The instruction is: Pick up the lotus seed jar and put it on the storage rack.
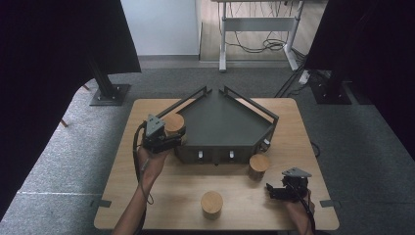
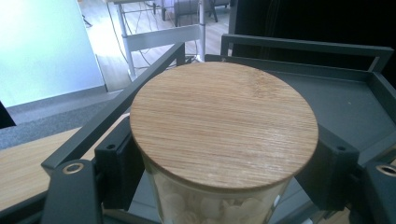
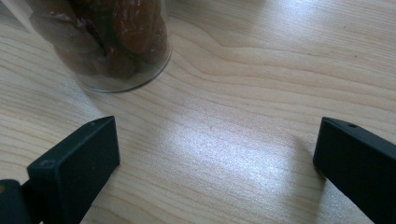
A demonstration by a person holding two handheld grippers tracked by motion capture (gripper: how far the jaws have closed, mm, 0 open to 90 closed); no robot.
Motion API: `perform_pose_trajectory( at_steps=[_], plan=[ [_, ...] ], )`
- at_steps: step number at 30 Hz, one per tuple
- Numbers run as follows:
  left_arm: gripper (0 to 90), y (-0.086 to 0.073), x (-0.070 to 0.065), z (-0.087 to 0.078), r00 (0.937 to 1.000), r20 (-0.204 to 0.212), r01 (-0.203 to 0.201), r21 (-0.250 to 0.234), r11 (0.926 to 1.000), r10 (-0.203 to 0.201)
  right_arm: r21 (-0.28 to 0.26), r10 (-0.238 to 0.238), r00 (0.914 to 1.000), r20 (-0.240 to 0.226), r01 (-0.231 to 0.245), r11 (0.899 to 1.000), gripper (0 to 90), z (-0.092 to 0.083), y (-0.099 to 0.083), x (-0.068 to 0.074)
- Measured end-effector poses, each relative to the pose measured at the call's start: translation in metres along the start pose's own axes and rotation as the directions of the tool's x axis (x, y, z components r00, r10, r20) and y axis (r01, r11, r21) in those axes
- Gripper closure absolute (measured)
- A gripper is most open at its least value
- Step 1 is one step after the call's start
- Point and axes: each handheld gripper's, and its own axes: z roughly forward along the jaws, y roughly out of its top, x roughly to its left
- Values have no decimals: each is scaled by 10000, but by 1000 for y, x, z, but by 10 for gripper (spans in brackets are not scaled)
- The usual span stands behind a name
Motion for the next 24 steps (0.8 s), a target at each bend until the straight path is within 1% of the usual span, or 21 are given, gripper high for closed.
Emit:
perform_pose_trajectory(
  at_steps=[13, 24],
  plan=[
    [256, 4, 0, 15, 9998, -15, 189, -76, 9998, -189, -6, 2, 10000, -6, -2, 10000, 0, 0, 0, 0],
    [256, 6, -1, 27, 9995, -139, 281, 48, 9996, -280, -5, -4, 10000, -18, 4, 10000, 0, 0, 0, 0]
  ],
)
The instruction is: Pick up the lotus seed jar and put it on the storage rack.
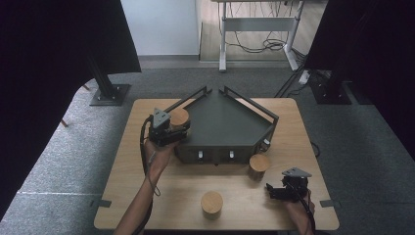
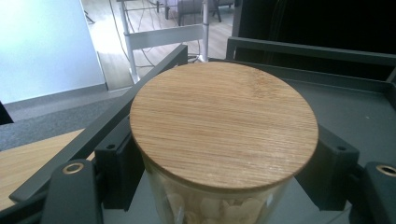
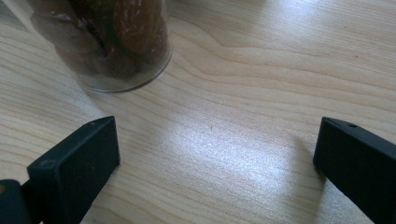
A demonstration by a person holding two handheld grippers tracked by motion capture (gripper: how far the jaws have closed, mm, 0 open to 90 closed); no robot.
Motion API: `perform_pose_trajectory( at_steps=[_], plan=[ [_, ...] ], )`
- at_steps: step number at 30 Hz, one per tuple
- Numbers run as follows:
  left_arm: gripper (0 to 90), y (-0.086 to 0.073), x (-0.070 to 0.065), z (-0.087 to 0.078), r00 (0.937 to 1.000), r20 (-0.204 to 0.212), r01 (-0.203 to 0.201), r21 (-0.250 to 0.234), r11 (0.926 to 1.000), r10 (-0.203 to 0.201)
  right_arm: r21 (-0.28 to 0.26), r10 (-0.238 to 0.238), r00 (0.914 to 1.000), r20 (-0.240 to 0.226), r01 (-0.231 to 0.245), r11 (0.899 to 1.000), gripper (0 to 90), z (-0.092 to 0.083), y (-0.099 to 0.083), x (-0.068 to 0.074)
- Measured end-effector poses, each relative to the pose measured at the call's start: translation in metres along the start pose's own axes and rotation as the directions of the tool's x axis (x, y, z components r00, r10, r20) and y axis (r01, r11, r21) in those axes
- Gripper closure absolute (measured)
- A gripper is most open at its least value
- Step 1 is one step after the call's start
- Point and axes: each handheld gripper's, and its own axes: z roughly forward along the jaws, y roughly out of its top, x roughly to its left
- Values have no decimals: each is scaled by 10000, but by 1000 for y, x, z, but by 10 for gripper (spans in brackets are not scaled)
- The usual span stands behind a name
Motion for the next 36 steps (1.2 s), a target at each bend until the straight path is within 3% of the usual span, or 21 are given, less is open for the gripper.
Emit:
perform_pose_trajectory(
  at_steps=[23, 36],
  plan=[
    [255, -6, -6, 22, 9999, -102, 30, 475, 9989, -26, -3, -24, 10000, -20, 24, 10000, 0, 0, 0, 0],
    [249, -5, -8, 24, 9996, -158, -239, 536, 9983, 248, -3, -23, 10000, -20, 23, 10000, 0, 0, 0, 0]
  ],
)
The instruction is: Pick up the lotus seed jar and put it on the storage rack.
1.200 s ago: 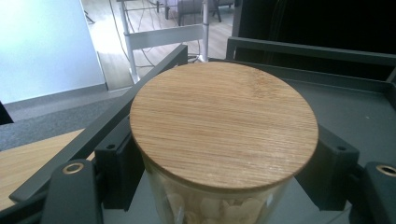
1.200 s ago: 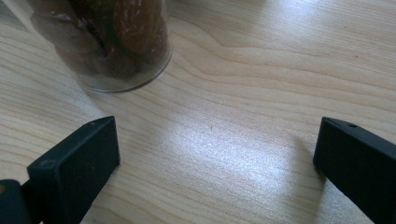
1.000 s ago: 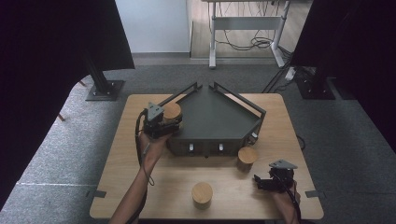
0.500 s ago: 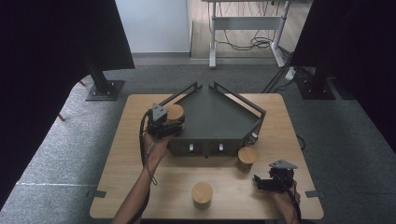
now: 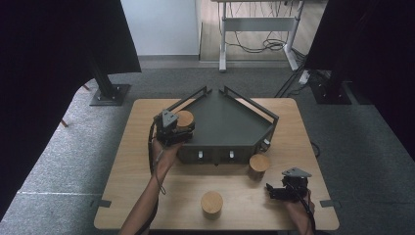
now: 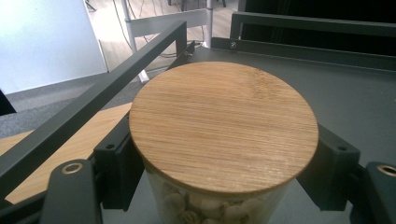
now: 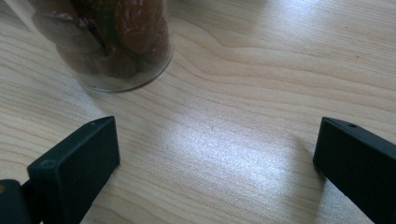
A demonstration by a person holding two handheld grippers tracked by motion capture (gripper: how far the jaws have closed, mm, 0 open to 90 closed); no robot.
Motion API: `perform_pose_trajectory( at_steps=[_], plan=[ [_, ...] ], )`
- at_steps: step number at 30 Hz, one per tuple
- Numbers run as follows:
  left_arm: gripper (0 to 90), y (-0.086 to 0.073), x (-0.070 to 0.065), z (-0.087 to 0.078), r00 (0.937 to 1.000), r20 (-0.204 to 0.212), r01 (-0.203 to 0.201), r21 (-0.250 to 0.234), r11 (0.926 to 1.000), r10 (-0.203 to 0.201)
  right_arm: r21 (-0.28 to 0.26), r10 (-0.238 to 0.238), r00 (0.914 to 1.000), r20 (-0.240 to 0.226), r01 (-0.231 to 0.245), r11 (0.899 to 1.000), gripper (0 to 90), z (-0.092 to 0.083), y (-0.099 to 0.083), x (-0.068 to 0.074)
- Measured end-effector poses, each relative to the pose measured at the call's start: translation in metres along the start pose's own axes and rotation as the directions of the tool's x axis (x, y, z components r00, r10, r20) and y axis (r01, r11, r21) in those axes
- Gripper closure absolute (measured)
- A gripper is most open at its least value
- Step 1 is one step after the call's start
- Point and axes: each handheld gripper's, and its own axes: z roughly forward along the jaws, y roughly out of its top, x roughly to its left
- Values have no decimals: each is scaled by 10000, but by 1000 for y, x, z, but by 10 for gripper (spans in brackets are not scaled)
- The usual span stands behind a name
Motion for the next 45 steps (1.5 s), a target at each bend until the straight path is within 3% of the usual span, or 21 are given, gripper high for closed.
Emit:
perform_pose_trajectory(
  at_steps=[2, 6, 10, 33, 45],
  plan=[
    [242, 0, 0, 0, 10000, -35, -52, -42, 10000, 51, -1, -2, 10000, -1, 2, 10000, 0, 0, 0, 0],
    [103, 3, 1, 1, 10000, -5, 55, 33, 10000, -55, -1, -3, 10000, -1, 3, 10000, 0, 0, 0, 0],
    [42, 3, 2, 0, 10000, -31, 49, 36, 10000, -49, 0, -6, 10000, -6, 6, 10000, 0, 0, 0, 0],
    [41, -6, 12, -41, 9999, 160, -27, -543, 9985, 35, 0, -31, 10000, -21, 31, 10000, 0, 0, 0, 0],
    [41, -10, 12, -58, 9990, 361, -246, -693, 9973, 272, 1, -33, 10000, -6, 33, 10000, 0, 0, 0, 0]
  ],
)
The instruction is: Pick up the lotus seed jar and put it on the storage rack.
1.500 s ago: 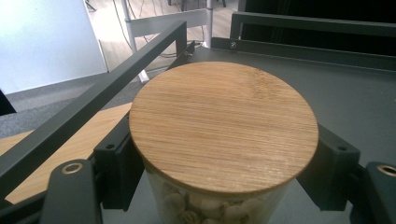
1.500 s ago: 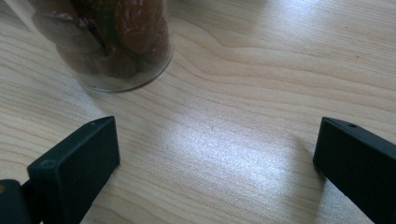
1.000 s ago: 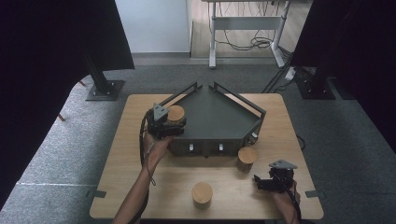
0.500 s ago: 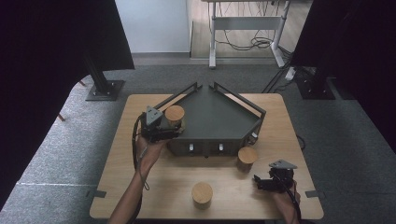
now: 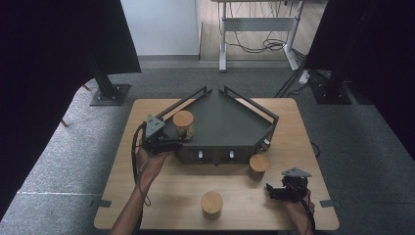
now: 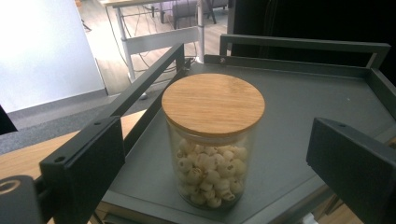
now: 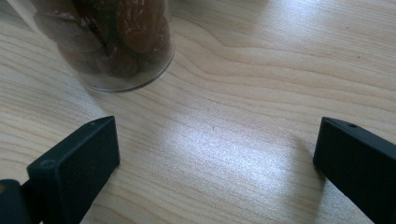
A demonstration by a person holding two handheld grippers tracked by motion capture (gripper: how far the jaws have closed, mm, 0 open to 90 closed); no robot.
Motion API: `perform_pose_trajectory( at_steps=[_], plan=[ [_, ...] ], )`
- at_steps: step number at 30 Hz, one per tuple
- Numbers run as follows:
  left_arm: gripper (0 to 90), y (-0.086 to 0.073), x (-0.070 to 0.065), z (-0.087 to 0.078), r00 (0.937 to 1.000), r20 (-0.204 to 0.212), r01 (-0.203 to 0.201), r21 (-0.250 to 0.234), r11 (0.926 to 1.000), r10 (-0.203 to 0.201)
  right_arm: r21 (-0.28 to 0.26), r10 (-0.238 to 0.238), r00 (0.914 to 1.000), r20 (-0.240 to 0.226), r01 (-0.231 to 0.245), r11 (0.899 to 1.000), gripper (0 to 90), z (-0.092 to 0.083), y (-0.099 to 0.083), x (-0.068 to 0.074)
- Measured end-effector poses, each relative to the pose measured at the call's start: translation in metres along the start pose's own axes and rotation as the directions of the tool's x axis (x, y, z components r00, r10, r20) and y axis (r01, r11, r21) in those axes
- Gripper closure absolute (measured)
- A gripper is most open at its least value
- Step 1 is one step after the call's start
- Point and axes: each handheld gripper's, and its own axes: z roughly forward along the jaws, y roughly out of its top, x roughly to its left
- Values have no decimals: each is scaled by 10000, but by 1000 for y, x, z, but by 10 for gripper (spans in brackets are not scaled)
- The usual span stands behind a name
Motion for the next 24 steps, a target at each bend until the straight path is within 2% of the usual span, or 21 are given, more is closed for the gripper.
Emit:
perform_pose_trajectory(
  at_steps=[6, 15, 24],
  plan=[
    [41, -4, -2, -8, 10000, 57, -76, -5, 10000, 76, -2, 3, 10000, 4, -3, 10000, 0, 0, 0, 0],
    [41, -13, -2, -21, 9993, 362, 113, -13, 9999, -112, -3, 8, 10000, 2, -8, 10000, 0, 0, 0, 0],
    [40, -22, -5, -35, 9995, 318, -29, -62, 10000, 31, 2, 23, 10000, 0, -23, 10000, 0, 0, 0, 0]
  ],
)
